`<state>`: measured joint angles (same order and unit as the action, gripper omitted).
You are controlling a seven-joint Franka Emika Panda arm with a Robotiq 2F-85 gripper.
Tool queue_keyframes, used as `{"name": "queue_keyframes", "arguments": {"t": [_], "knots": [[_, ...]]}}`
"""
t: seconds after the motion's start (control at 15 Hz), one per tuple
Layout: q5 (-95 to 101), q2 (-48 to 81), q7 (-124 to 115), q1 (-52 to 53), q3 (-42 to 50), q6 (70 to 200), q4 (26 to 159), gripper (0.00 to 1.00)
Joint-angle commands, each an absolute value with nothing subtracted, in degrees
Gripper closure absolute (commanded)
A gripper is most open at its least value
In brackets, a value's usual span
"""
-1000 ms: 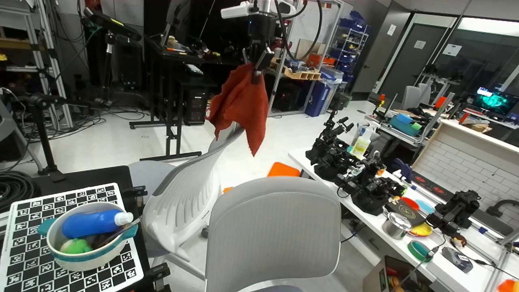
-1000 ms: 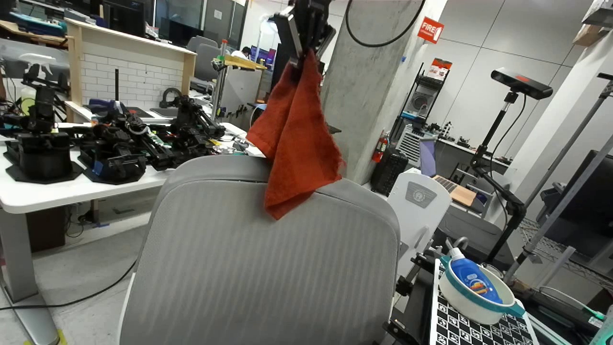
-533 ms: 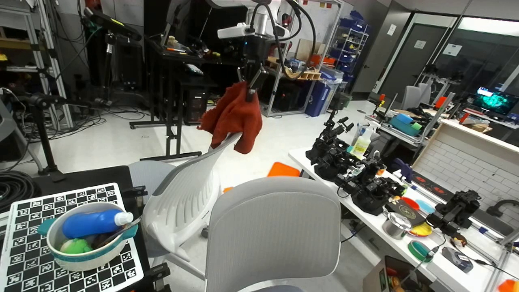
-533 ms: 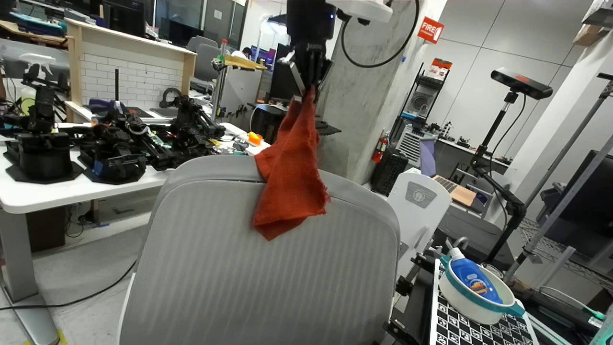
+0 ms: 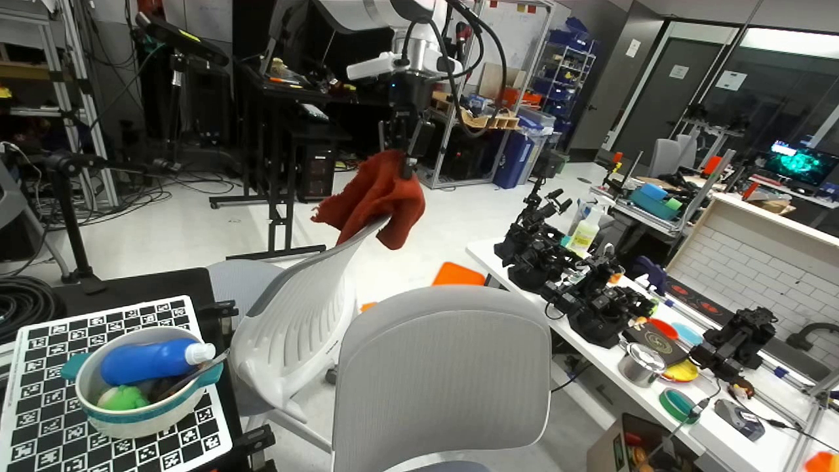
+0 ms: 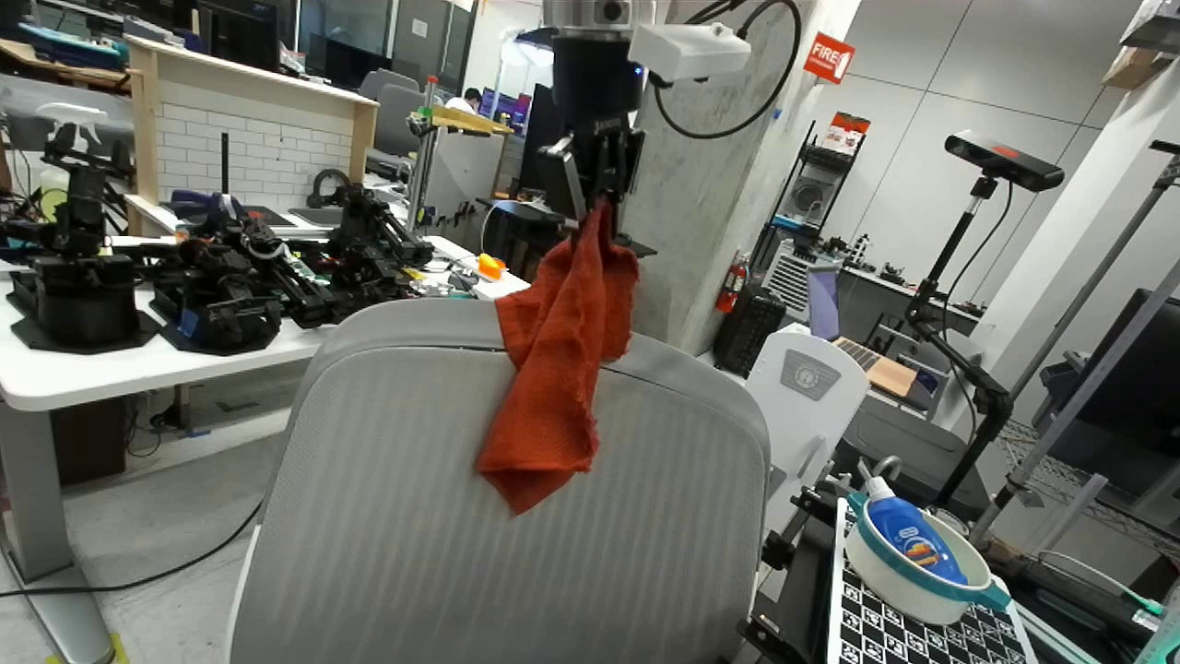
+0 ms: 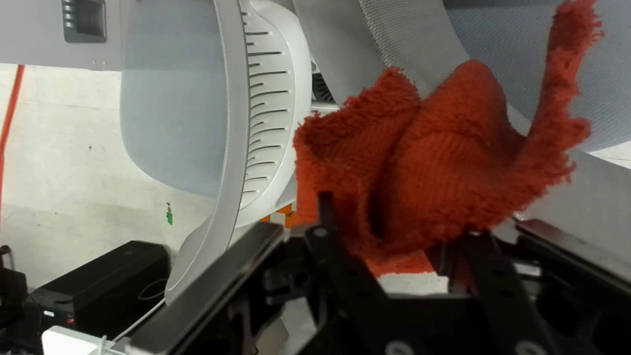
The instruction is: Move the orange towel from the chair on the right to the one on the left
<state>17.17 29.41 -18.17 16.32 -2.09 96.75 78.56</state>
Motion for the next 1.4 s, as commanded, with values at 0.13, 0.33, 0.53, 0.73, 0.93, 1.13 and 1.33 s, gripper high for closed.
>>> {"name": "queue_keyframes", "arguments": {"t": [0.13,0.33,0.53,0.73,0.93,1.13,1.33], "knots": [[19.8,28.3,-18.3,17.1,-2.1,97.6,79.4,0.09],[20.8,27.8,-18.0,17.3,-2.0,97.0,77.5,0.0],[21.5,26.6,-17.8,17.5,-2.2,96.6,75.5,0.0],[21.3,25.5,-17.8,17.8,-2.7,96.5,74.6,0.0],[20.6,23.6,-18.0,18.3,-3.7,96.9,76.1,0.0],[20.7,22.9,-19.2,19.3,-3.8,97.5,77.9,0.0],[20.6,21.6,-20.8,19.7,-3.5,98.7,81.1,0.0]]}}
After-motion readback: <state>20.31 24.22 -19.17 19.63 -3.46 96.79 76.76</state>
